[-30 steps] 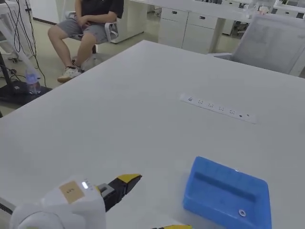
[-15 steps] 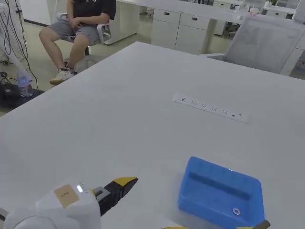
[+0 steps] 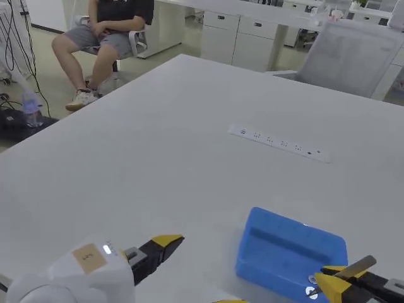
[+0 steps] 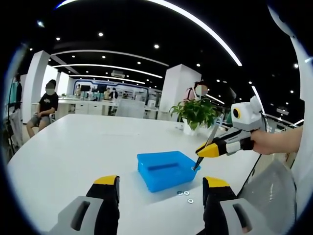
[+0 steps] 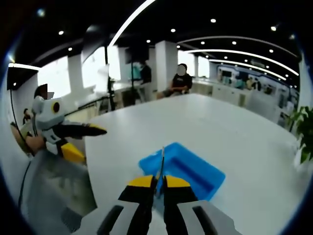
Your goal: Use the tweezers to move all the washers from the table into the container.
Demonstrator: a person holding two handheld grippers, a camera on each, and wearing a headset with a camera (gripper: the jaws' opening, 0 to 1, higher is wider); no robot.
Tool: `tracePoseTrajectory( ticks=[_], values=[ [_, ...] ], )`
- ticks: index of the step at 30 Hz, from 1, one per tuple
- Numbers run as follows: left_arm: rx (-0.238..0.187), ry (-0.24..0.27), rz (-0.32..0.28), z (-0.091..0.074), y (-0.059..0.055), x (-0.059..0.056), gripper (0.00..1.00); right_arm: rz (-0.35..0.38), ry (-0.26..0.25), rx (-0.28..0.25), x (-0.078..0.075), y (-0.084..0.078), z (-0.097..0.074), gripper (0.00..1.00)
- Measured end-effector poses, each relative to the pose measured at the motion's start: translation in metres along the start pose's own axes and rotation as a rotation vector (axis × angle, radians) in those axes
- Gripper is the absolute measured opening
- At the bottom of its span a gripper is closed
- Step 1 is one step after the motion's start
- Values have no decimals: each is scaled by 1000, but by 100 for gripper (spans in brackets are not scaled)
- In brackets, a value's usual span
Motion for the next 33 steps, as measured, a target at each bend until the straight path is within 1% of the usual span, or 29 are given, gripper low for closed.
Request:
tracePoseTrajectory(
  ticks=[4,8,12,15,19,21,22,25,33],
  values=[
    [2,0,1,0,0,0,69,13,-7,-8,-8,2,5,3],
    [8,0,2,0,0,-1,69,44,-18,-31,-15,7,9,3],
    [11,0,1,0,0,-1,69,60,-29,-33,-23,9,13,3],
    [12,-2,-2,0,0,-1,68,67,-32,-32,-26,11,16,3],
    [17,-3,-3,1,-1,0,68,62,-33,-21,-29,11,20,3],
    [18,-3,-3,1,-1,0,68,57,-28,-8,-31,10,24,3],
    [19,-4,-4,1,-1,0,68,54,-26,-3,-35,7,28,3],
    [21,-4,-4,1,-1,0,68,51,-26,13,-40,4,33,3],
    [24,-4,-7,1,-2,0,68,68,-17,45,-48,-2,48,3]
  ],
)
Point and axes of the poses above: the centre of the closed fingertips' face, and the gripper's own axes: z roughly forward along the fingers, x roughly to its left, y roughly out of its top, the point moved 10 cm from there along -z, roughly backward along the fingers, and after that the axes turned 3 degrees about -z, right-handed, at the moved point
